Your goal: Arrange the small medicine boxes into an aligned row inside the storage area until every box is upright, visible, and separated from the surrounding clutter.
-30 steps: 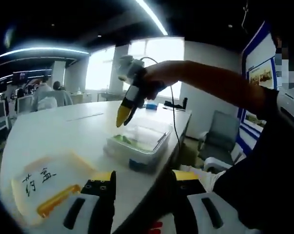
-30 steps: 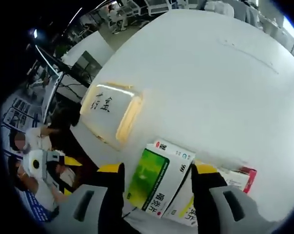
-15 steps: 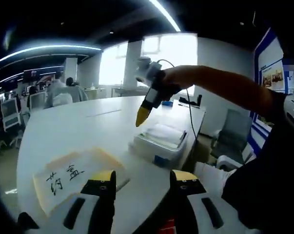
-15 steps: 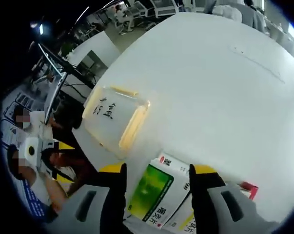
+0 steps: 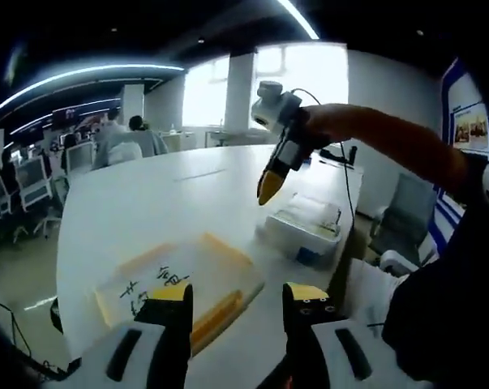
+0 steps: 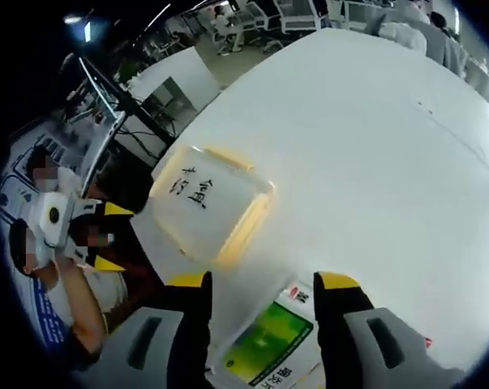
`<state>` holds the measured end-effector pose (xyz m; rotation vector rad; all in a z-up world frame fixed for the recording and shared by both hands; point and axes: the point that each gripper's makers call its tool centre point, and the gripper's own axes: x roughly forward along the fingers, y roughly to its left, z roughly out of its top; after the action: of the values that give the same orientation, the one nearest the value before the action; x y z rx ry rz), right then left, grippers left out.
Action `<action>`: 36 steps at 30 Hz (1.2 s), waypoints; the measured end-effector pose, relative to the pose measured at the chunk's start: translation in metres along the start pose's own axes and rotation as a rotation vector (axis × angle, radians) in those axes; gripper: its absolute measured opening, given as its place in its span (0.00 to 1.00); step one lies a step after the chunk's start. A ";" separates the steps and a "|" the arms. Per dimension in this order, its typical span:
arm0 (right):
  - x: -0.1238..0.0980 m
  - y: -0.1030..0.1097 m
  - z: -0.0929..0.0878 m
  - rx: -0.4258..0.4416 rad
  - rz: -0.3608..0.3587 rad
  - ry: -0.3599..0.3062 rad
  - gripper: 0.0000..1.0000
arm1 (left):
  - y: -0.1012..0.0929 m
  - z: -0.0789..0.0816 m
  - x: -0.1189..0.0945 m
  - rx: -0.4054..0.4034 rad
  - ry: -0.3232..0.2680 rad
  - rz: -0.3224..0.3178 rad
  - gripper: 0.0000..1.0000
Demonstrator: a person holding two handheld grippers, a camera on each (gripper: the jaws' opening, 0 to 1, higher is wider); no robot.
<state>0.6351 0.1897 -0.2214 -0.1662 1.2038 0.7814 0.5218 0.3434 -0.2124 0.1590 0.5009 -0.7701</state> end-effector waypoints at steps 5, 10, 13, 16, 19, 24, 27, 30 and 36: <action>0.009 0.010 0.000 -0.013 0.007 0.011 0.49 | 0.033 -0.007 -0.008 -0.030 0.039 0.082 0.44; 0.018 0.016 0.006 -0.023 0.017 0.010 0.48 | 0.058 -0.015 -0.013 -0.061 0.074 0.130 0.44; 0.022 0.023 -0.001 -0.026 0.021 0.018 0.47 | 0.069 -0.019 -0.018 -0.093 0.082 0.165 0.44; 0.025 0.026 -0.001 -0.028 0.025 0.025 0.47 | 0.075 -0.024 -0.019 -0.112 0.097 0.177 0.44; 0.028 0.029 0.002 -0.029 0.026 0.025 0.46 | 0.087 -0.030 -0.019 -0.126 0.124 0.194 0.44; 0.033 0.030 0.008 -0.044 0.010 0.038 0.46 | 0.085 -0.031 -0.017 -0.138 0.110 0.220 0.44; 0.041 0.032 0.011 -0.036 0.010 0.047 0.45 | 0.096 -0.036 -0.014 -0.165 0.130 0.223 0.44; 0.051 0.036 0.005 -0.041 0.012 0.063 0.43 | 0.098 -0.044 -0.011 -0.181 0.167 0.218 0.44; 0.065 0.037 0.007 -0.048 -0.002 0.072 0.40 | 0.107 -0.052 -0.009 -0.216 0.194 0.215 0.42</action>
<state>0.6260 0.2495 -0.2655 -0.2364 1.2530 0.8090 0.5717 0.4412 -0.2583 0.0854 0.7347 -0.4886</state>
